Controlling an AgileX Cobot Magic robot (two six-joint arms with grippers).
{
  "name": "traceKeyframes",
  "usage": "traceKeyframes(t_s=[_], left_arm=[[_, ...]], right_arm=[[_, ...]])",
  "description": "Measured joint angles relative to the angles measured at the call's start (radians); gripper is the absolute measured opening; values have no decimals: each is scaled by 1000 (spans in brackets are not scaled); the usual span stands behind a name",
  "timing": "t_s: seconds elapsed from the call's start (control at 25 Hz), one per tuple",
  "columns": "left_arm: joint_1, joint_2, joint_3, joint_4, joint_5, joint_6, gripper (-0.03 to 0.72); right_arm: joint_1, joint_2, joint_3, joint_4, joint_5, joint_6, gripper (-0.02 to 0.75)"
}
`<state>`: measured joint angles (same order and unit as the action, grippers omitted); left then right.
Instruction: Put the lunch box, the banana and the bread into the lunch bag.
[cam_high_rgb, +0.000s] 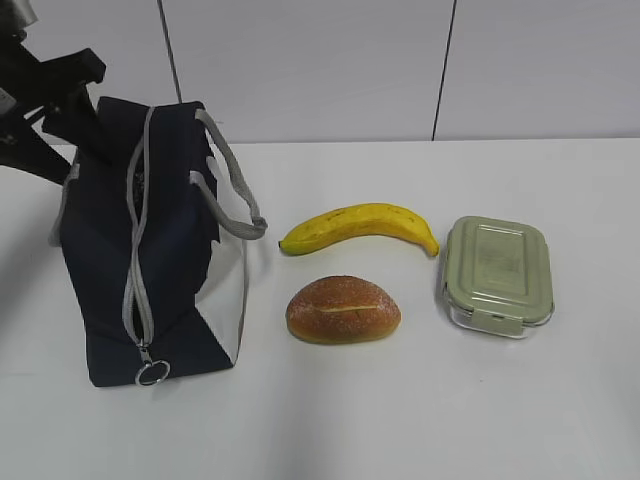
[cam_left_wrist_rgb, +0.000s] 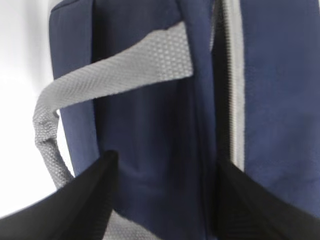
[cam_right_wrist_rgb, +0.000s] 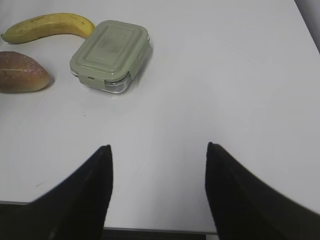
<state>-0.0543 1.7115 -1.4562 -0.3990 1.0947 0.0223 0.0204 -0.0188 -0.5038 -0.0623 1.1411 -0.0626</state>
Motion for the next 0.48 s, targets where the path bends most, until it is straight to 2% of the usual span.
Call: traceKeyframes(t_s=[0.16,0.24,0.4,0.48], left_arm=[[0,21,0,-4,-4,0,361],[0,21,0,-11,-6,1,281],[0,21,0,-47,-11,2,60],[0,21,0,-66,-12,3,5]], right_arm=[[0,0,0,0,0,0,438],[0,0,0,0,0,0,438],[0,0,0,0,0,0,438],[0,0,0,0,0,0,438]])
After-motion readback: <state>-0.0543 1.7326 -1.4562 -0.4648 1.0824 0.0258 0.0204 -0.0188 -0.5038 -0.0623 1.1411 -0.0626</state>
